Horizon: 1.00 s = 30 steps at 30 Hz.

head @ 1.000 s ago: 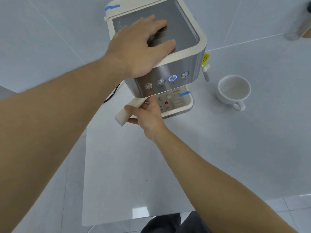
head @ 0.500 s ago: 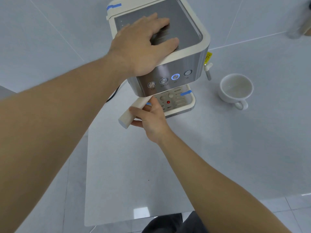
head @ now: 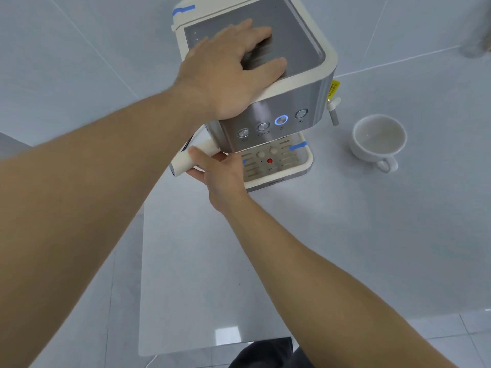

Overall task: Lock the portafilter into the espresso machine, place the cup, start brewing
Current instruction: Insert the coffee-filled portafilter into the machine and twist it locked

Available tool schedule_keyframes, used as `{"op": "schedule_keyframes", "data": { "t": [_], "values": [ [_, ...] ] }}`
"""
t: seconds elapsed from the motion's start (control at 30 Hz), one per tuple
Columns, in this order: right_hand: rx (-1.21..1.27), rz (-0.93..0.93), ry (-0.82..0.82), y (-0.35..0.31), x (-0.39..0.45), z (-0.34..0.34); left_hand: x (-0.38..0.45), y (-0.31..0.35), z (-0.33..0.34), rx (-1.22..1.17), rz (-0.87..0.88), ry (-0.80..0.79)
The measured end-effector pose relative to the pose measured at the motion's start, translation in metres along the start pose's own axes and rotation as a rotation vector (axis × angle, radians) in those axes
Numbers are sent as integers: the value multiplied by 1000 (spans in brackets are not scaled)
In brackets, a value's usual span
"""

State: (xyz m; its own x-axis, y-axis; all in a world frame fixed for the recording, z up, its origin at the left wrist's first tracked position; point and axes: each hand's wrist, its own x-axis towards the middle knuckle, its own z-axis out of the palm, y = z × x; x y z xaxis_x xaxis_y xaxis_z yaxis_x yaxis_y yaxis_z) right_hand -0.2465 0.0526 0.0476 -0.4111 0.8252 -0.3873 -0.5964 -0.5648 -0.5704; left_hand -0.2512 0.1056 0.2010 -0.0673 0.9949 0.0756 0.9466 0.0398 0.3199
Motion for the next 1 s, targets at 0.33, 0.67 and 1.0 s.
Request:
{"op": "schedule_keyframes", "data": {
  "t": [0.33, 0.67, 1.0],
  "values": [
    [-89, -20, -21, -1, -6, -15, 3, -4, 3, 2, 19, 12],
    [-135, 51, -142, -12, -22, -42, 7, -11, 9, -46, 6, 38],
    [-117, 102, -153, -9, -16, -33, 7, -10, 7, -40, 29, 32]
  ]
}}
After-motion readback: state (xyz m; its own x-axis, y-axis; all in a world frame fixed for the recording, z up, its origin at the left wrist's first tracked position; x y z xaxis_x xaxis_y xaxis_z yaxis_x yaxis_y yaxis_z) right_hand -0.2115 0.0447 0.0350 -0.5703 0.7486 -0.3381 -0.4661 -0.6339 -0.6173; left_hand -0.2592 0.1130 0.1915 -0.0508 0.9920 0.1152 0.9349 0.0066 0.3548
